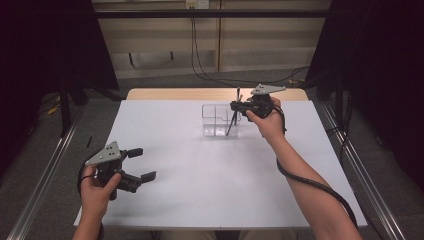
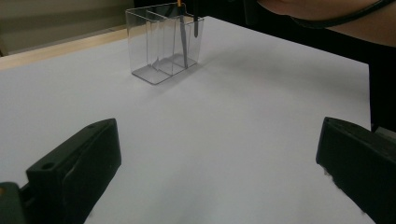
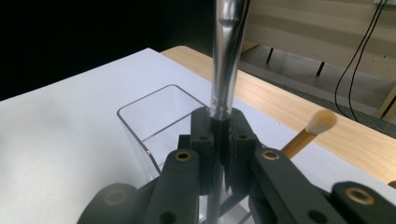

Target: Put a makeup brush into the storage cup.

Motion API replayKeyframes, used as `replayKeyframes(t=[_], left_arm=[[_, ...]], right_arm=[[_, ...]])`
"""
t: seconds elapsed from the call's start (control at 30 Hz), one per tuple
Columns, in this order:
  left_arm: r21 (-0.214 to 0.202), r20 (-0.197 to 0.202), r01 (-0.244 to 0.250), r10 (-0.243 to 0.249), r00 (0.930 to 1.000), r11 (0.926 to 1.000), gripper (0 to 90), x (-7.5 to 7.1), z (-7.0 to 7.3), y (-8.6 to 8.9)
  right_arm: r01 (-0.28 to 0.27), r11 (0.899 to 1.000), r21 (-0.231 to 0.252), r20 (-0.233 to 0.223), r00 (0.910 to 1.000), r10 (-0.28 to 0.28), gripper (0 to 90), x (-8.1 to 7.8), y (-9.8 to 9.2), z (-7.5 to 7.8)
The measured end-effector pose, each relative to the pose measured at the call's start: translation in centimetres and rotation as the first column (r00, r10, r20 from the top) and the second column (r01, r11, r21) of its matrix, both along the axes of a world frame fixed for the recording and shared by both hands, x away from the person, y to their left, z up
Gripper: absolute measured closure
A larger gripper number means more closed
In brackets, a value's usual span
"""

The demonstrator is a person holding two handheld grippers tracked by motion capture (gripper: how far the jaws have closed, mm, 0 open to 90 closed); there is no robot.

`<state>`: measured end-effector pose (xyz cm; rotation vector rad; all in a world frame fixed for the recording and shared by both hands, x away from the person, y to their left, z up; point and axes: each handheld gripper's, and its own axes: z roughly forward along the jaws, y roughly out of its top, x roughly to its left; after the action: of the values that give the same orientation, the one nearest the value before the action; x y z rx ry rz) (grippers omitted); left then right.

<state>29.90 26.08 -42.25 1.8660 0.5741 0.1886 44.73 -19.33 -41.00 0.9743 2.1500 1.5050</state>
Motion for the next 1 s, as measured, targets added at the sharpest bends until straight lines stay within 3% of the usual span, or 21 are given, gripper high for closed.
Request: replayKeyframes(t=[0.63,0.67,0.73,0.83,1.0], left_arm=[[0.01,0.003,0.013,-0.013,0.9999,0.9999,0.1,0.3,0.0,-0.5],[0.011,0.004,0.015,-0.015,0.9999,0.9998,0.1,0.3,0.0,-0.5],[0.007,0.0,0.016,-0.016,0.9999,0.9998,0.1,0.3,-0.1,-0.5],[0.007,0.001,0.016,-0.016,0.9999,0.9998,0.1,0.4,-0.1,-0.6],[0.012,0.004,0.021,-0.021,0.9998,0.9997,0.1,0.6,-0.1,-0.8]], right_arm=[[0.009,1.0,0.019,-0.006,0.9999,-0.009,83.8,-0.4,-0.7,0.2],[0.009,0.999,0.031,-0.011,0.9999,-0.008,81.5,-0.4,-0.8,0.2],[0.009,0.997,0.077,-0.022,0.9997,-0.007,65.2,-0.5,-0.9,0.2],[-0.001,0.995,0.103,-0.01,1.0,0.002,47.4,-0.8,-0.9,0.4],[-0.009,0.995,0.097,0.02,0.9998,0.008,28.6,-1.2,-0.8,0.8]])
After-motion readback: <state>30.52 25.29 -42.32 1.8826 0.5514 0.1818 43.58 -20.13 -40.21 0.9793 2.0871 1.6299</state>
